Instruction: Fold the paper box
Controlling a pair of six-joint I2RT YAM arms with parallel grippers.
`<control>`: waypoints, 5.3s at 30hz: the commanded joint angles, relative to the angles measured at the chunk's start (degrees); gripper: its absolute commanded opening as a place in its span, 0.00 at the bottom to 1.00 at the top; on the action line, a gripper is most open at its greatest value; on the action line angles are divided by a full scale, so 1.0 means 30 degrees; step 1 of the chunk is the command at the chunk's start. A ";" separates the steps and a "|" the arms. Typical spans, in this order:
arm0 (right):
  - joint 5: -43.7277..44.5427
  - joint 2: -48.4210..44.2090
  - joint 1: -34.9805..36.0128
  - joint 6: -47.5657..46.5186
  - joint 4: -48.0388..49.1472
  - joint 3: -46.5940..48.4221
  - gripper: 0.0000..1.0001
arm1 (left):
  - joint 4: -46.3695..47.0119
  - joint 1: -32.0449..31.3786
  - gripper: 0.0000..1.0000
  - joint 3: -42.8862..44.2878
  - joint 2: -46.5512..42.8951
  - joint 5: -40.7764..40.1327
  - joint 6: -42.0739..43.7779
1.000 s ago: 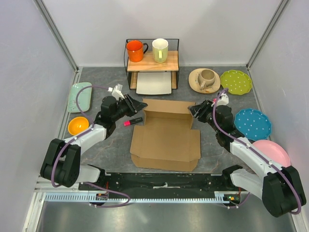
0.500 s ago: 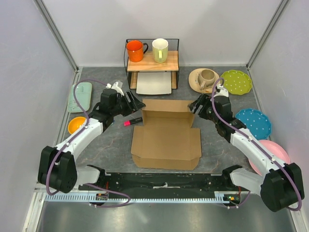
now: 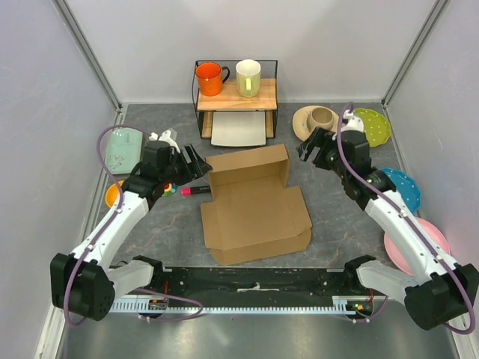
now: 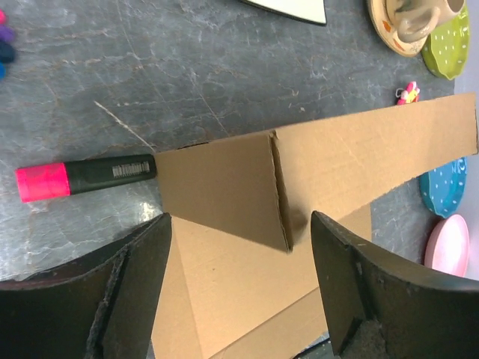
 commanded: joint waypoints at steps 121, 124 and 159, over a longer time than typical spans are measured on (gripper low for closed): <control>0.7856 0.4842 0.0910 -0.3584 -1.3814 0.9291 0.74 | -0.3361 -0.0105 0.88 -0.0548 -0.8181 -0.2657 -0.4418; 0.8000 0.5983 0.0910 -0.3496 -1.2524 0.8880 0.75 | -0.3331 -0.0134 0.88 -0.0871 -0.8298 -0.2569 -0.4476; 0.1881 0.4496 -0.1053 -0.1244 -1.0059 0.3723 0.00 | -0.3448 -0.0749 0.87 -0.1487 -0.7859 -0.2568 -0.3744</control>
